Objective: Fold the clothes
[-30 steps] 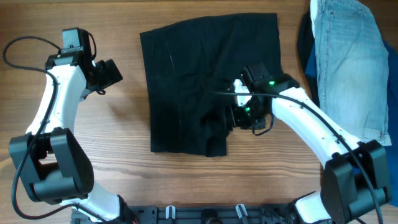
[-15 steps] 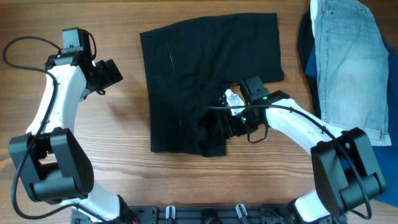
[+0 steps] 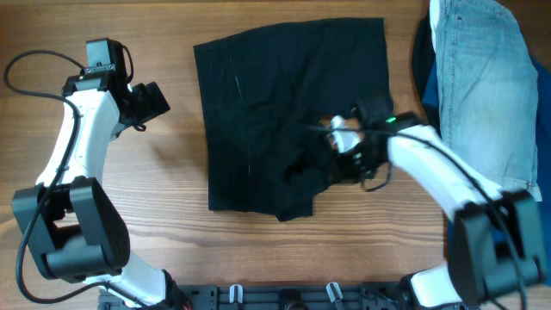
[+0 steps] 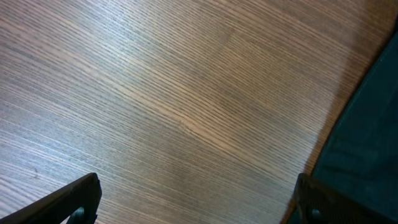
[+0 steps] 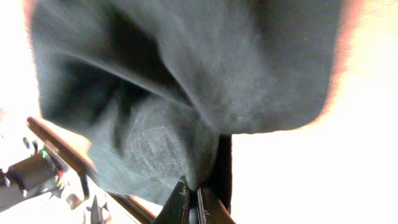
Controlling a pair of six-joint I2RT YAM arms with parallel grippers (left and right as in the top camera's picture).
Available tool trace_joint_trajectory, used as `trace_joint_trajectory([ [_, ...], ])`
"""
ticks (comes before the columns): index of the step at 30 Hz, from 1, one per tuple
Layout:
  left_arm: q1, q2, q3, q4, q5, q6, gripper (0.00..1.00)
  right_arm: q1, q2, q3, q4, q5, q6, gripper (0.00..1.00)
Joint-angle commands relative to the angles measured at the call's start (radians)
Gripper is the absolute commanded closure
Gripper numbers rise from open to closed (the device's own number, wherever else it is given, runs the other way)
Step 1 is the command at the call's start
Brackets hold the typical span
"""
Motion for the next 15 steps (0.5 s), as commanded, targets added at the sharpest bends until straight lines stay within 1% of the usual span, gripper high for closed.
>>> trace_joint_trajectory([
  [1,-0.003,-0.019,-0.002,0.002,0.005,-0.006,0.0,-0.095,-0.129,0.15,-0.163,0.241,0.019,0.96],
  [3,-0.003,-0.019,-0.002,0.002,0.005,-0.006,0.0,-0.14,-0.166,0.194,-0.247,0.375,0.035,0.96],
  [6,-0.003,-0.019,-0.002,0.003,0.005,-0.005,0.0,-0.174,-0.185,0.196,-0.291,0.515,0.11,0.96],
  [9,-0.003,-0.019,-0.002,0.004,0.005,-0.005,0.0,-0.177,-0.185,0.196,-0.346,0.59,0.153,0.96],
  [12,-0.003,-0.019,-0.002,0.009,0.005,-0.005,0.0,-0.177,-0.185,0.184,-0.439,0.711,0.277,0.96],
  [13,-0.003,-0.019,-0.002,0.013,0.005,-0.005,0.0,-0.177,-0.185,0.156,-0.483,0.777,0.361,0.96],
  [15,-0.003,-0.019,-0.002,0.014,0.005,-0.005,0.0,-0.185,-0.185,0.129,-0.484,0.795,0.394,0.96],
])
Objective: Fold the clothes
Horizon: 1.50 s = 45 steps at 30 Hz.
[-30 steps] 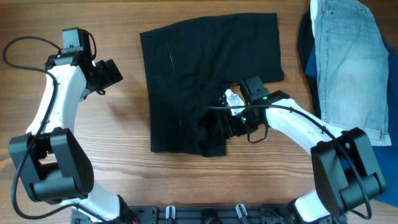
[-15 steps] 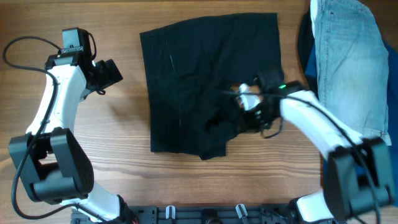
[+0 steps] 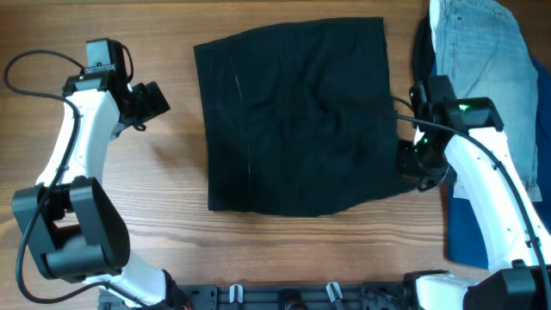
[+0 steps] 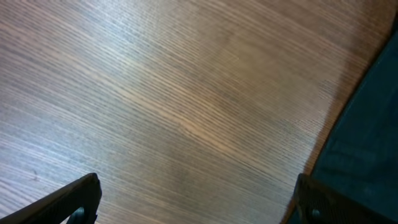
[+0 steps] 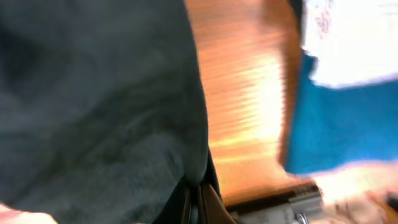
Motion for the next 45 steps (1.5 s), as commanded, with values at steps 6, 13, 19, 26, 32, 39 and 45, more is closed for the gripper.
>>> trace_joint_trajectory([
  [6,-0.003,-0.019,-0.002,-0.015,0.04,-0.005,0.0,-0.016,-0.008,-0.044,0.001,0.113,0.116,0.26],
  [13,-0.103,0.015,-0.002,0.112,0.246,0.138,0.01,-0.016,-0.049,0.154,0.203,-0.175,-0.145,0.14],
  [19,-0.316,0.131,-0.002,0.216,0.292,0.176,0.09,-0.016,-0.048,0.18,0.277,-0.215,-0.164,0.13],
  [26,-0.4,0.272,-0.002,0.265,0.224,0.116,0.04,-0.016,-0.048,0.18,0.293,-0.214,-0.164,0.13],
  [32,-0.364,0.285,-0.002,0.191,-0.029,0.077,0.0,-0.016,-0.048,0.149,0.285,-0.214,-0.134,0.12],
  [39,-0.236,0.286,-0.001,0.153,-0.06,0.209,0.0,-0.016,-0.024,0.107,0.308,-0.219,-0.128,0.12],
  [45,-0.26,0.234,0.266,-0.18,-0.058,0.162,0.0,-0.016,-0.024,0.123,0.354,-0.272,-0.071,0.0],
])
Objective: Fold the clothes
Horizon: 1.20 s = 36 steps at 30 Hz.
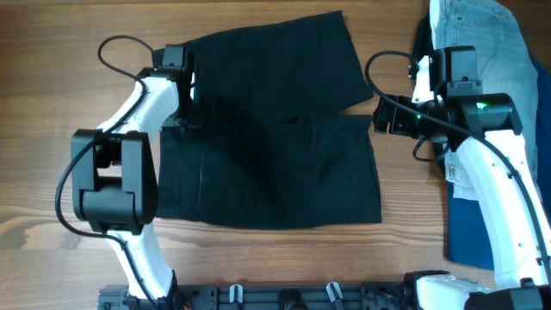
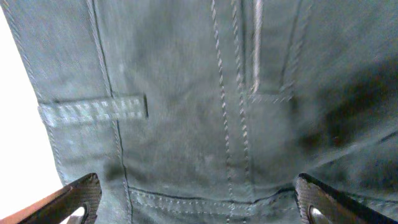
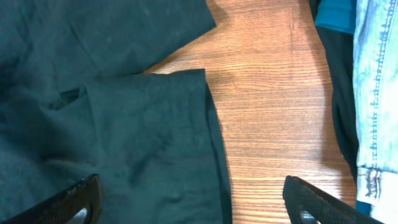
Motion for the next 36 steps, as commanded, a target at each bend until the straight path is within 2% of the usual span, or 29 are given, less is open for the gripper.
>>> trace_joint_trajectory([
  [1,-0.027,-0.04,0.254,-0.277,-0.011,-0.068,0.0,-0.003,0.006,0.025,-0.023,-0.053,0.094,0.0],
  [2,-0.032,-0.055,0.332,-0.384,0.007,-0.125,0.0,-0.003,0.001,0.043,-0.06,-0.054,0.154,0.0],
  [4,-0.036,-0.093,0.467,-0.595,0.101,-0.276,0.0,-0.003,-0.034,0.06,-0.115,-0.054,0.365,0.0],
  [5,-0.036,-0.117,0.484,-0.638,0.198,-0.324,0.0,-0.003,-0.054,0.06,-0.132,-0.055,0.399,0.0],
  [8,-0.04,-0.138,0.481,-0.661,0.444,-0.325,0.0,-0.003,-0.066,0.057,-0.146,-0.141,0.412,0.0],
  [9,-0.043,-0.138,0.47,-0.661,0.453,-0.314,0.0,-0.003,-0.066,0.051,-0.146,-0.17,0.384,0.0],
  [11,-0.046,-0.138,0.441,-0.66,0.437,-0.249,0.0,-0.002,-0.062,0.048,-0.184,-0.171,0.363,0.0],
  [13,-0.046,-0.138,0.391,-0.667,0.414,-0.282,0.0,-0.001,-0.061,0.043,-0.222,-0.169,0.368,0.0],
  [14,-0.046,-0.138,0.366,-0.678,0.364,-0.364,0.0,0.001,-0.061,0.031,-0.244,-0.149,0.406,0.0],
  [17,-0.059,-0.147,0.247,-0.699,0.14,-0.733,0.0,0.049,-0.061,-0.041,-0.288,-0.033,0.573,0.01],
  [18,-0.066,-0.151,0.213,-0.699,0.095,-0.816,0.0,0.07,-0.061,-0.072,-0.285,-0.016,0.603,0.05],
  [19,-0.076,-0.156,0.179,-0.699,0.051,-0.88,0.0,0.101,-0.059,-0.114,-0.271,-0.002,0.644,0.1],
  [22,-0.093,-0.193,0.064,-0.686,-0.015,-1.015,0.0,0.164,-0.059,-0.195,-0.219,-0.003,0.662,0.1],
  [23,-0.093,-0.246,-0.028,-0.623,-0.015,-1.079,0.0,0.184,-0.059,-0.223,-0.192,-0.003,0.662,0.09],
  [29,-0.065,-0.418,-0.354,-0.409,-0.072,-1.231,0.0,0.184,-0.057,-0.23,-0.175,0.003,0.65,0.06],
  [36,0.08,-0.425,-0.568,-0.219,-0.085,-1.237,0.05,0.184,-0.057,-0.232,-0.178,0.008,0.616,0.04],
])
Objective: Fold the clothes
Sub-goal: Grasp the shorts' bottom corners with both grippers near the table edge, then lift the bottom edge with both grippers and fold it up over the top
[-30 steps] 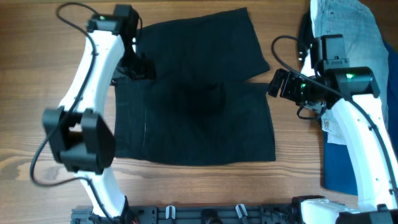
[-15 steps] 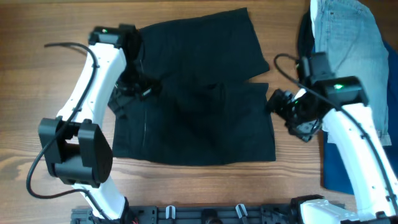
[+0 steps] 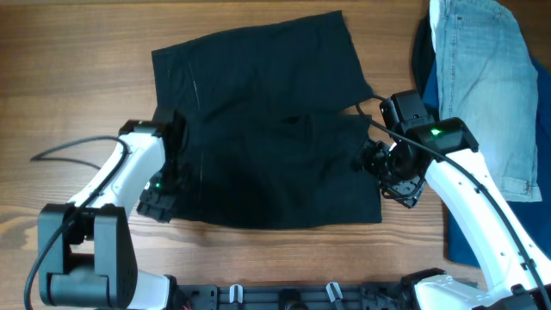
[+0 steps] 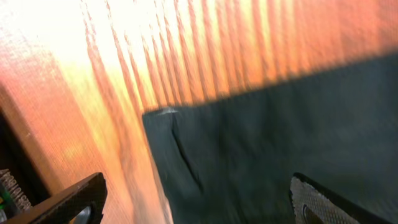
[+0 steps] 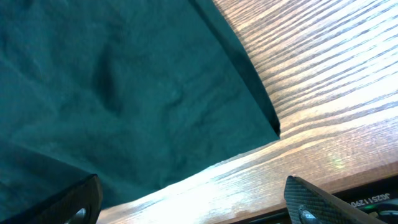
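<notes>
The black shorts point(image 3: 267, 129) lie spread flat on the wooden table point(image 3: 69, 103), with both legs pointing right. My left gripper point(image 3: 160, 200) hovers open over their near-left corner; in the left wrist view that corner point(image 4: 163, 118) lies ahead of the left gripper point(image 4: 196, 205), and cloth fills the space between the fingers. My right gripper point(image 3: 393, 176) is open at the near-right hem corner. In the right wrist view the corner point(image 5: 273, 127) and bare wood lie between the spread fingers of the right gripper point(image 5: 193, 205). Neither gripper holds anything.
A pile of other clothes sits at the right edge: light blue jeans point(image 3: 482, 86) on top, a dark garment point(image 3: 420, 52) under them and a blue one point(image 3: 461, 232) nearer. The table's near edge with its dark rail point(image 3: 284, 297) runs just below the shorts.
Both open grippers have moved toward the near edge: the left from the far-left waistband to the near-left corner, the right from the gap between the legs to the near-right hem corner. The shorts lie as before.
First my right gripper was shut on a bunched fold mid-shorts while the left stayed open over bare wood. Then the right, still shut on cloth, was at the right edge with the shorts flat. Later both were open over the far half; now both are at the near corners.
</notes>
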Controlling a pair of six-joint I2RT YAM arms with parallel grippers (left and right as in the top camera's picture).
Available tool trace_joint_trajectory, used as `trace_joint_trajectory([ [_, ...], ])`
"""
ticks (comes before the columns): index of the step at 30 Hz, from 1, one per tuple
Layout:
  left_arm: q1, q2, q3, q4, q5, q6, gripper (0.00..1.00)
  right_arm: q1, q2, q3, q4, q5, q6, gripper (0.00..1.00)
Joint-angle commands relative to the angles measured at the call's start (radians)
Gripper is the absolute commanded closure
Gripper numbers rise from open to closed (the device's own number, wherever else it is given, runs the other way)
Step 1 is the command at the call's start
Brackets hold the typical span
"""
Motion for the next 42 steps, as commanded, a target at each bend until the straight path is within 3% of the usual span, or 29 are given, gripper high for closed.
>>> trace_joint_trajectory([
  [1,0.078,-0.011,-0.084,0.051,-0.032,-0.035,0.05,0.003,-0.001,-0.01,0.001,0.023,-0.011,0.04],
  [5,0.096,-0.009,-0.195,0.211,0.0,-0.035,0.16,0.003,-0.001,-0.01,0.007,0.038,-0.01,0.03],
  [8,0.096,-0.003,-0.277,0.336,0.075,-0.035,0.32,0.003,-0.001,-0.011,0.0,0.037,-0.001,0.03],
  [9,0.095,-0.003,-0.29,0.356,0.077,-0.035,0.42,0.003,-0.001,-0.012,0.0,0.037,0.0,0.03],
  [12,0.094,-0.003,-0.299,0.353,0.089,-0.034,0.92,0.003,-0.001,-0.053,0.01,0.037,0.006,0.07],
  [13,0.094,-0.003,-0.299,0.354,0.097,-0.035,0.96,0.003,-0.001,-0.076,0.022,0.034,0.021,0.1],
  [15,0.094,-0.003,-0.299,0.362,0.116,-0.035,0.96,0.003,-0.001,-0.153,0.091,0.001,0.031,0.18],
  [24,0.094,-0.003,-0.299,0.449,0.173,-0.035,0.96,0.003,0.045,-0.425,0.317,-0.126,0.031,0.26],
  [29,0.094,-0.003,-0.299,0.451,0.182,-0.034,0.96,0.003,0.055,-0.44,0.307,-0.149,0.048,0.27],
  [34,0.094,-0.003,-0.299,0.451,0.182,-0.034,0.96,0.003,0.056,-0.444,0.3,-0.142,0.079,0.37],
  [37,0.094,-0.003,-0.299,0.451,0.182,-0.034,0.96,0.004,0.077,-0.452,0.295,-0.132,0.084,0.36],
  [40,0.094,-0.003,-0.299,0.452,0.182,-0.034,0.96,0.004,0.124,-0.456,0.296,-0.129,0.084,0.21],
  [42,0.094,-0.003,-0.299,0.452,0.182,-0.035,0.96,0.004,0.168,-0.456,0.315,-0.122,0.106,0.17],
])
